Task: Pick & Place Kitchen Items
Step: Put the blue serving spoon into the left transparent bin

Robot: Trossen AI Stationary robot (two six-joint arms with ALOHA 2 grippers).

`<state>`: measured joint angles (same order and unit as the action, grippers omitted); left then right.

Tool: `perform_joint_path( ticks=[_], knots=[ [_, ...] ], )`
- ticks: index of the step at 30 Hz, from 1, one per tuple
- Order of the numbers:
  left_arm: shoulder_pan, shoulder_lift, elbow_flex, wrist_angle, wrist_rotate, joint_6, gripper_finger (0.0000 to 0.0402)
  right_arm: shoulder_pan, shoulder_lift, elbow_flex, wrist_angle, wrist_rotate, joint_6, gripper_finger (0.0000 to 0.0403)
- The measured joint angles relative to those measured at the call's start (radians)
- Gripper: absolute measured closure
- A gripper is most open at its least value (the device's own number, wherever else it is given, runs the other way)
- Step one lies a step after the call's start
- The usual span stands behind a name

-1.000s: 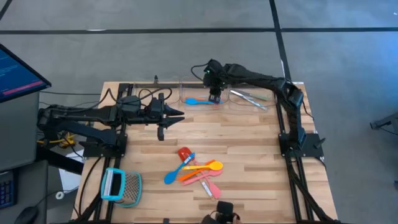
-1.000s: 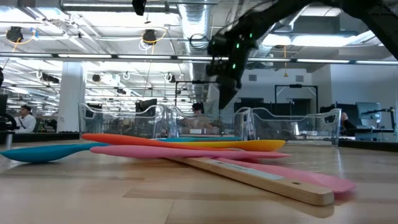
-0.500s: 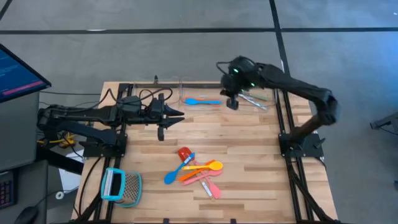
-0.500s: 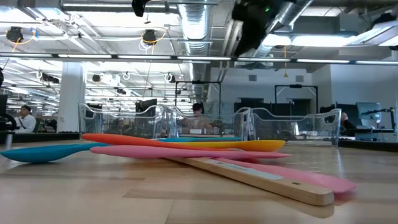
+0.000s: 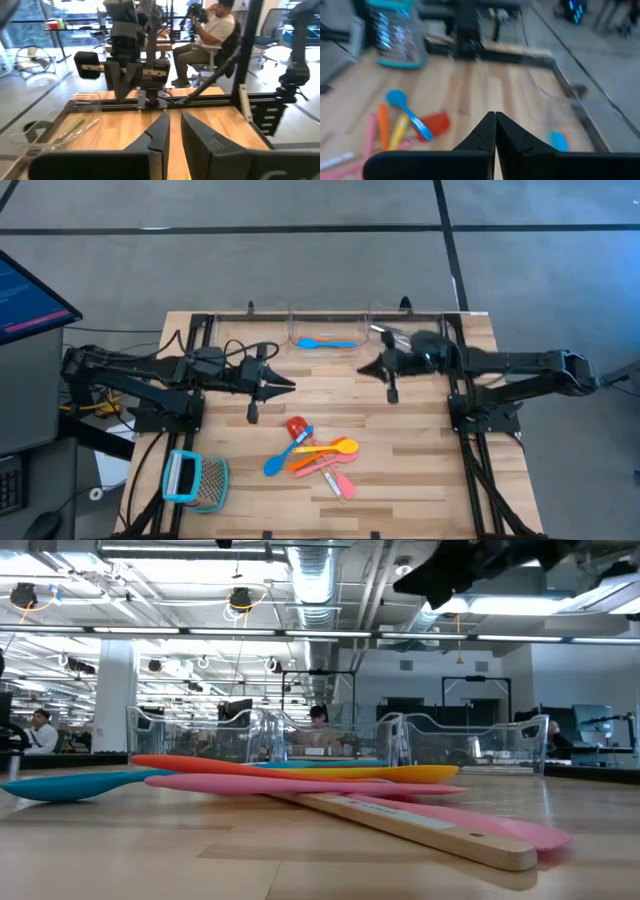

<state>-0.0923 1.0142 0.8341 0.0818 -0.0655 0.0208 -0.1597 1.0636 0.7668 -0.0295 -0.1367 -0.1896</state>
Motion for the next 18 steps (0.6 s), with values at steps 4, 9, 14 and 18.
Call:
perform_joint_path(
  ticks=[4, 9, 14, 18],
  knots=[
    [-0.027, 0.000, 0.000, 0.000, 0.001, 0.000, 0.0369, 0.094, -0.032, -0.141, 0.219, 0.000, 0.055, 0.0398],
    [-0.038, 0.000, 0.000, 0.000, 0.001, -0.002, 0.0367, 0.206, -0.024, -0.258, 0.418, 0.003, 0.106, 0.0401],
    [-0.038, 0.000, 0.000, 0.000, 0.000, -0.002, 0.0367, 0.313, -0.010, -0.312, 0.477, 0.005, 0.139, 0.0399],
    [-0.034, 0.001, 0.000, 0.020, -0.004, -0.003, 0.0367, 0.379, -0.003, -0.315, 0.486, 0.006, 0.139, 0.0401]
  ],
)
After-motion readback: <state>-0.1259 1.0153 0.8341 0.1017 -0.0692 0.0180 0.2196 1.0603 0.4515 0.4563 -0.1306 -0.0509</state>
